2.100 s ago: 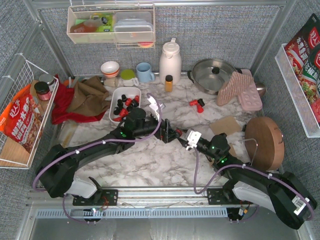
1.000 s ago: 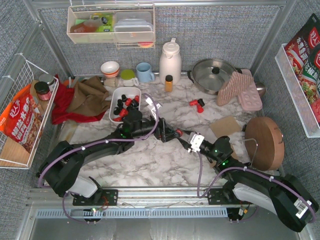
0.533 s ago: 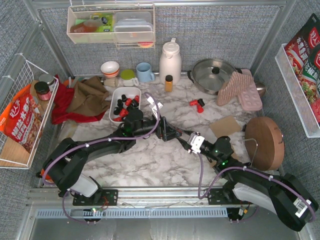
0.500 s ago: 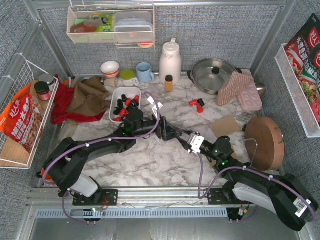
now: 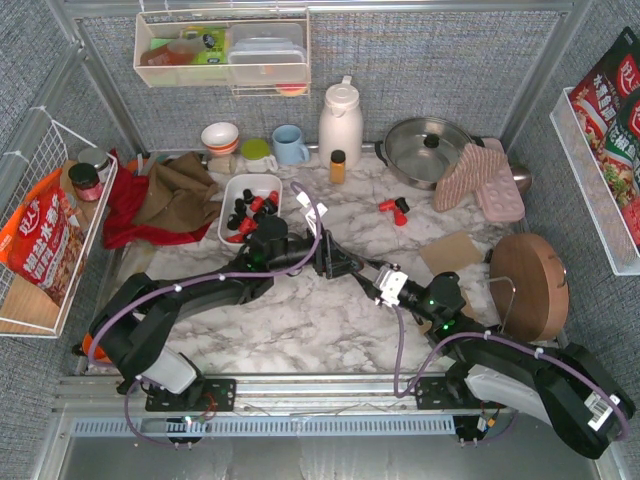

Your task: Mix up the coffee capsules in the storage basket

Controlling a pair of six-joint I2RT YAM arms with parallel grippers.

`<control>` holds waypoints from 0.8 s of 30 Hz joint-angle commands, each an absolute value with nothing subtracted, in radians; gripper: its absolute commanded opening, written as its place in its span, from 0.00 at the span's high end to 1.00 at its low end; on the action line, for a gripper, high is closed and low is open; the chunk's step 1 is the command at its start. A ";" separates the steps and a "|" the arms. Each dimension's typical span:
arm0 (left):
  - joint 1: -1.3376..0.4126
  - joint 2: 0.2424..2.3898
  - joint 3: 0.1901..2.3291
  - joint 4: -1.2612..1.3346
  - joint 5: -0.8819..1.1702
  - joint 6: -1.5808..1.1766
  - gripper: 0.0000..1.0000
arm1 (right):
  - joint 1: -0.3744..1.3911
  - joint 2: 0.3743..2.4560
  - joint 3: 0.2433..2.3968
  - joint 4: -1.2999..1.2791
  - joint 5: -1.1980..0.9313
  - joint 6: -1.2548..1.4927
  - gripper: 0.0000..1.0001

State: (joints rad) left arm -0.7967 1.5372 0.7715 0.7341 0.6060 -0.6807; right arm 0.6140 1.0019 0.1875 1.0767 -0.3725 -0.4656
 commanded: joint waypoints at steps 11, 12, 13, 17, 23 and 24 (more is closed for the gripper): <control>-0.796 1.497 0.769 0.715 0.569 -0.636 0.47 | 0.614 0.997 0.204 1.082 -0.314 -0.465 0.34; -0.795 1.493 0.768 0.706 0.557 -0.631 0.47 | 0.614 0.994 0.205 1.077 -0.310 -0.465 0.32; -0.795 1.488 0.768 0.693 0.547 -0.627 0.47 | 0.614 0.991 0.206 1.072 -0.306 -0.465 0.30; -0.779 1.461 0.773 0.609 0.460 -0.592 0.47 | 0.615 0.982 0.206 1.061 -0.289 -0.461 0.24; -0.697 1.352 0.766 0.409 0.000 -0.523 0.35 | 0.613 0.959 0.244 0.961 -0.220 -0.409 0.01; -0.672 1.341 0.764 0.399 -0.076 -0.511 0.36 | 0.611 0.950 0.256 0.921 -0.201 -0.396 0.01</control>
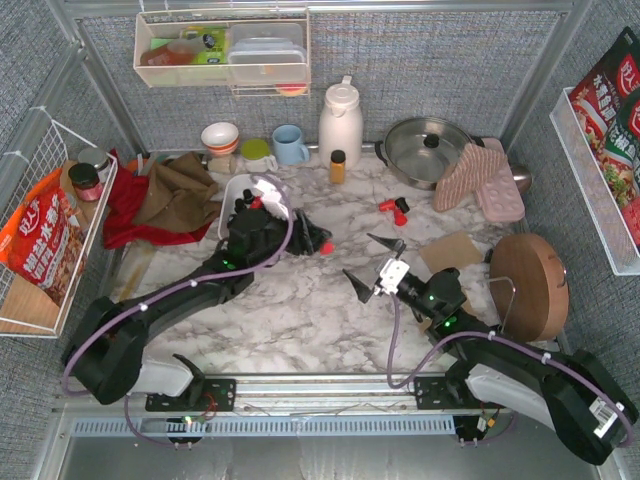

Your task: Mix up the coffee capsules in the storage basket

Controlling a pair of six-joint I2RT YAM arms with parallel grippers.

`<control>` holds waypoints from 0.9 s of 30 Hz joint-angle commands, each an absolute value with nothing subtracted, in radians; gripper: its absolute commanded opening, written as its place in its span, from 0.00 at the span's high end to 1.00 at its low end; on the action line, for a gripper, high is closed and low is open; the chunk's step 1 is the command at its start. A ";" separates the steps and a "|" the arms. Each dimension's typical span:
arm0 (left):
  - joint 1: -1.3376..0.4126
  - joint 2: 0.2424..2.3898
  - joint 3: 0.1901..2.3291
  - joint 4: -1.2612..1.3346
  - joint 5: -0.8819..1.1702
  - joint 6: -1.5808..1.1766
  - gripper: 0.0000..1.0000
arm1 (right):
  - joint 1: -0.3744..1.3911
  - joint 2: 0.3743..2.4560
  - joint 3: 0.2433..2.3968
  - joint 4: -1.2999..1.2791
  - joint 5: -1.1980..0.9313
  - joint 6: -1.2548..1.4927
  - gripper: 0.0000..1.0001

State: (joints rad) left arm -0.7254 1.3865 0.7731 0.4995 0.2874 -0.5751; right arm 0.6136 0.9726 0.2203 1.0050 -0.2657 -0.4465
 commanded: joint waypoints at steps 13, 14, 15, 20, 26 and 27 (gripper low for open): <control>-0.410 1.601 1.038 0.190 -0.113 -0.429 0.37 | 0.531 1.003 0.551 0.354 0.265 -0.007 0.01; -0.418 1.603 1.038 0.172 -0.071 -0.437 0.34 | 0.519 1.020 0.578 0.305 0.272 0.025 0.01; -0.431 1.597 1.023 0.167 -0.041 -0.446 0.31 | 0.508 1.041 0.603 0.267 0.275 0.047 0.01; -0.594 1.511 0.932 0.131 -0.082 -0.402 0.22 | 0.476 1.074 0.602 0.286 0.277 0.092 0.01; -0.697 1.462 0.859 0.110 -0.042 -0.459 0.17 | 0.442 1.085 0.571 0.313 0.245 0.143 0.01; -0.707 1.466 0.853 0.118 -0.040 -0.462 0.17 | 0.441 1.087 0.571 0.313 0.239 0.144 0.01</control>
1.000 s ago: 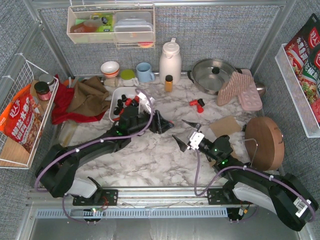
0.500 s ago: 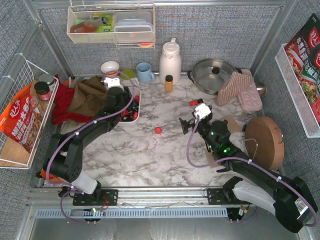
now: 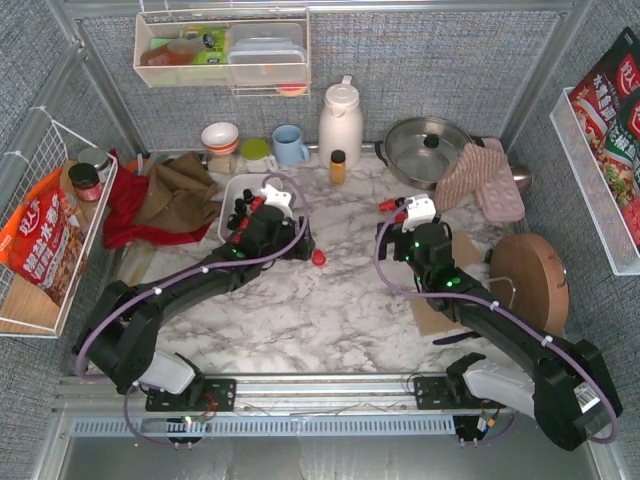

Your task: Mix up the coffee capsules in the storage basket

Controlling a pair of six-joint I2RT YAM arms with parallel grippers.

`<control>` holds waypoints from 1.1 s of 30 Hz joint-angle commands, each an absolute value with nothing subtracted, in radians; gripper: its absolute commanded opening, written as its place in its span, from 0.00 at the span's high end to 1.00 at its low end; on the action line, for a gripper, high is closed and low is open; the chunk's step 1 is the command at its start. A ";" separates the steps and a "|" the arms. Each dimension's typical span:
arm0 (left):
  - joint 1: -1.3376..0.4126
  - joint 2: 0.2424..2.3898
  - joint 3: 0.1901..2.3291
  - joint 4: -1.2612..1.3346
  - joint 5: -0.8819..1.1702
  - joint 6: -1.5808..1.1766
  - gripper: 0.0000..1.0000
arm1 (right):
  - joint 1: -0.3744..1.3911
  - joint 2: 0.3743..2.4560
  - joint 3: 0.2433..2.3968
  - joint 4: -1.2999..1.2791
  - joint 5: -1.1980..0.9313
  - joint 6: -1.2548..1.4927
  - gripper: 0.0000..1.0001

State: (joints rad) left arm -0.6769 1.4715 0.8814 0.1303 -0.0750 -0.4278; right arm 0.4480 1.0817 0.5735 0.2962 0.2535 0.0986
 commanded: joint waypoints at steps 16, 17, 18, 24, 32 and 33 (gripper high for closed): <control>-0.775 1.774 1.018 0.090 -0.198 -0.449 0.24 | 0.407 1.091 0.562 0.310 0.211 0.168 0.01; -0.775 1.780 1.019 0.087 -0.210 -0.449 0.26 | 0.407 1.092 0.560 0.311 0.209 0.169 0.01; -0.776 1.786 1.022 0.084 -0.219 -0.447 0.28 | 0.405 1.093 0.560 0.313 0.208 0.170 0.01; -0.776 1.810 1.030 0.102 -0.212 -0.443 0.40 | 0.401 1.105 0.561 0.322 0.189 0.175 0.01; -0.779 1.842 1.055 0.098 -0.215 -0.445 0.53 | 0.399 1.111 0.563 0.322 0.180 0.175 0.01; -0.779 1.842 1.057 0.097 -0.220 -0.446 0.55 | 0.399 1.111 0.563 0.322 0.179 0.175 0.01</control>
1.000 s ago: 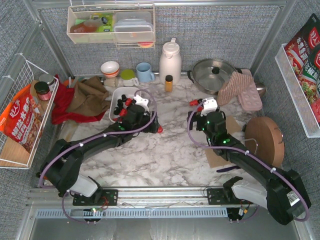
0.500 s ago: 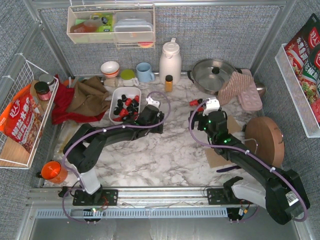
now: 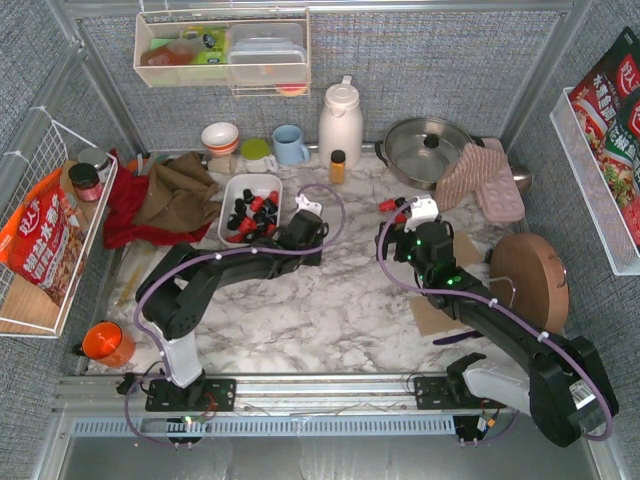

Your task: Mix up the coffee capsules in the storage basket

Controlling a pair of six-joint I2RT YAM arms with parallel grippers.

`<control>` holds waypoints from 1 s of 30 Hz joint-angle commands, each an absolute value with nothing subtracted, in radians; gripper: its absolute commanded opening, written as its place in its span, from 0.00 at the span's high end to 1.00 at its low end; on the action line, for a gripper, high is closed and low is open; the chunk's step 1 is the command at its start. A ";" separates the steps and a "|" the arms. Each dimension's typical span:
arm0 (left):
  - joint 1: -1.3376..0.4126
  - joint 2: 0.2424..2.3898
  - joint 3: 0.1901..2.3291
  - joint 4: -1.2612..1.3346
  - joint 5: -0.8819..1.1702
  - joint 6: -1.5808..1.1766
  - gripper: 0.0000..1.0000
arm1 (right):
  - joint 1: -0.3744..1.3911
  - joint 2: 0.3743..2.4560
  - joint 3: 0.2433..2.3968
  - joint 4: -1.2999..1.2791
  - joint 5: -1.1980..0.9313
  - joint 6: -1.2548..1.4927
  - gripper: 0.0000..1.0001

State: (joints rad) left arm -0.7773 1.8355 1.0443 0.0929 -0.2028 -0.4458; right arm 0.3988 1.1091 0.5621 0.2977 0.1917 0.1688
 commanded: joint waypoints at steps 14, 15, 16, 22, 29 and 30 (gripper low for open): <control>-0.740 1.616 1.042 0.124 -0.484 -0.357 0.72 | 0.345 1.255 0.664 0.225 0.283 0.292 0.04; -0.717 1.609 1.050 0.127 -0.487 -0.344 0.71 | 0.329 1.302 0.686 0.206 0.286 0.316 0.06; -0.687 1.609 1.061 0.127 -0.478 -0.339 0.71 | 0.310 1.340 0.717 0.198 0.281 0.356 0.08; -0.486 1.702 1.127 0.145 -0.403 -0.357 0.71 | 0.191 1.628 0.887 0.170 0.147 0.511 0.26; -0.417 1.839 1.176 0.188 -0.400 -0.389 0.51 | 0.145 1.818 1.066 0.127 0.102 0.537 0.36; -0.412 1.842 1.172 0.193 -0.407 -0.400 0.42 | 0.142 1.837 1.087 0.109 0.105 0.536 0.36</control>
State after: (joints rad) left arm -0.4297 1.8214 1.1629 0.1421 -0.3904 -0.3672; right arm 0.1543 1.7863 1.0183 0.1513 0.1219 0.5022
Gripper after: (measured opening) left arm 0.429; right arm 0.645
